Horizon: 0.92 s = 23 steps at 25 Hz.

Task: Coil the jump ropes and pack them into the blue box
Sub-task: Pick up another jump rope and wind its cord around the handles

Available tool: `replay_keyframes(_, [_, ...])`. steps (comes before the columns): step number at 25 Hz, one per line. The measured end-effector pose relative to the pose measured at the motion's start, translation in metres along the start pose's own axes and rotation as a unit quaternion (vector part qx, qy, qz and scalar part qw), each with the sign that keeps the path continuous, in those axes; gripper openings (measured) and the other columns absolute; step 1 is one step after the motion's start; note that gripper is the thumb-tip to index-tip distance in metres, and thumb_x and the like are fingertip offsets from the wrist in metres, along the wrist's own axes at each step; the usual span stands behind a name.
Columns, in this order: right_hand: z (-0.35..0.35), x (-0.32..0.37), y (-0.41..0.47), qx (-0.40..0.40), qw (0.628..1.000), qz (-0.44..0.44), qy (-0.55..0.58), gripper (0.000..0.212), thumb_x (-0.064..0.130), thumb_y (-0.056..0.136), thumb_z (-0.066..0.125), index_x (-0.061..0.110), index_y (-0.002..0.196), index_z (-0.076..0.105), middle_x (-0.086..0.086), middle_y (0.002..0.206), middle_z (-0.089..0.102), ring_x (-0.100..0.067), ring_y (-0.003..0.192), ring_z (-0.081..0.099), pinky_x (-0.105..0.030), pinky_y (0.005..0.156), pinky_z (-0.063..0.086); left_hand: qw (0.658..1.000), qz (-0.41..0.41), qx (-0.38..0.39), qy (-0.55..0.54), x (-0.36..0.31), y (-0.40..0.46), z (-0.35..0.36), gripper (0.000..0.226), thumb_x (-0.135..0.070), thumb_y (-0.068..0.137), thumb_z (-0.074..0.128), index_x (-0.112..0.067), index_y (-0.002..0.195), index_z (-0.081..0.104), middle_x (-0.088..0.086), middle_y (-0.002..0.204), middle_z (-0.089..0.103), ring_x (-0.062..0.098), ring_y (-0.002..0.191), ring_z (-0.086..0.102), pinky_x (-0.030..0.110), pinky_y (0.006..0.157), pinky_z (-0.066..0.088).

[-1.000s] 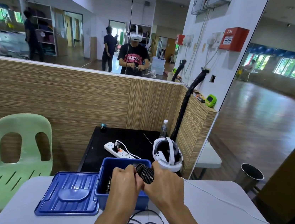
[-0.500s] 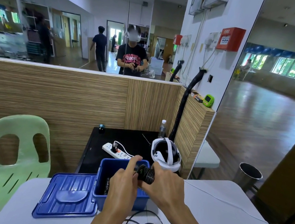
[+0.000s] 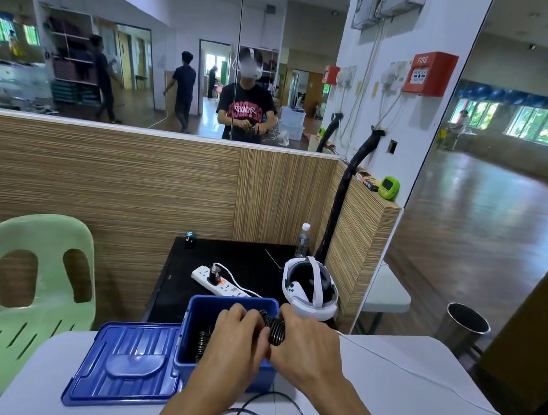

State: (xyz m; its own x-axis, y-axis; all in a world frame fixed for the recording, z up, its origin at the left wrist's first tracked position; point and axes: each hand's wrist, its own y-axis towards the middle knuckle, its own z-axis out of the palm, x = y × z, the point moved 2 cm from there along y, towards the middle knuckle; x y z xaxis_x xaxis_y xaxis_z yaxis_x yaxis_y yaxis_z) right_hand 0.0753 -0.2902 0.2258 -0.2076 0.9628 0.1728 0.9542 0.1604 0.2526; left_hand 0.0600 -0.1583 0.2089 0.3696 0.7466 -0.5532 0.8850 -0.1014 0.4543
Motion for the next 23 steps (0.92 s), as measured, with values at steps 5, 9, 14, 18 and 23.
replay_keyframes(5, [-0.008, 0.002, 0.005, 0.023, 0.998, -0.043, 0.036, 0.033, 0.037, 0.085, 0.048, 0.024, 0.115, 0.044, 0.002, 0.086, 0.065, -0.021, 0.070, 0.056, -0.032, 0.058, 0.040, 0.992, -0.014, -0.050, -0.118, 0.001, -0.005, 0.002, 0.009, -0.031, 0.093, 0.058, -0.034, 0.092, 0.050, -0.020, 0.101, 0.041, 0.003, 0.101, 0.041, 0.018, 0.079, 0.039])
replay_keyframes(9, [-0.008, 0.005, 0.000, 0.058, 0.992, -0.090, 0.069, 0.050, 0.062, 0.077, 0.050, 0.028, 0.113, 0.042, 0.003, 0.087, 0.066, -0.018, 0.075, 0.061, -0.033, 0.059, 0.039, 0.990, -0.020, -0.062, -0.128, 0.010, 0.001, -0.006, 0.015, -0.025, 0.088, 0.065, -0.035, 0.086, 0.054, -0.014, 0.104, 0.042, 0.004, 0.103, 0.045, 0.014, 0.082, 0.039])
replay_keyframes(14, [0.000, 0.009, 0.006, 0.039, 0.995, -0.088, -0.013, 0.057, 0.059, 0.084, 0.055, 0.023, 0.125, 0.039, -0.001, 0.092, 0.067, -0.027, 0.079, 0.064, -0.031, 0.047, 0.025, 0.995, 0.014, -0.084, -0.057, 0.016, 0.000, -0.006, 0.014, -0.034, 0.081, 0.072, -0.029, 0.085, 0.060, -0.013, 0.113, 0.036, 0.012, 0.105, 0.041, 0.018, 0.086, 0.036])
replay_keyframes(18, [0.007, 0.005, 0.018, 0.055, 0.997, -0.047, -0.011, 0.067, 0.069, 0.085, 0.052, 0.014, 0.120, 0.041, -0.008, 0.095, 0.066, -0.031, 0.082, 0.065, -0.035, 0.055, 0.038, 0.995, 0.031, -0.091, 0.005, 0.022, 0.003, -0.009, 0.018, -0.044, 0.082, 0.070, -0.028, 0.082, 0.060, -0.011, 0.111, 0.037, 0.012, 0.104, 0.036, 0.031, 0.089, 0.037])
replay_keyframes(23, [0.010, -0.004, 0.028, 0.102, 0.994, 0.012, 0.039, 0.058, 0.063, 0.084, 0.054, 0.013, 0.112, 0.045, -0.009, 0.104, 0.064, -0.030, 0.094, 0.062, -0.036, 0.069, 0.046, 0.996, 0.048, -0.079, 0.007, 0.023, -0.001, -0.008, 0.016, -0.039, 0.083, 0.070, -0.027, 0.080, 0.060, -0.012, 0.106, 0.032, 0.008, 0.104, 0.035, 0.022, 0.088, 0.033])
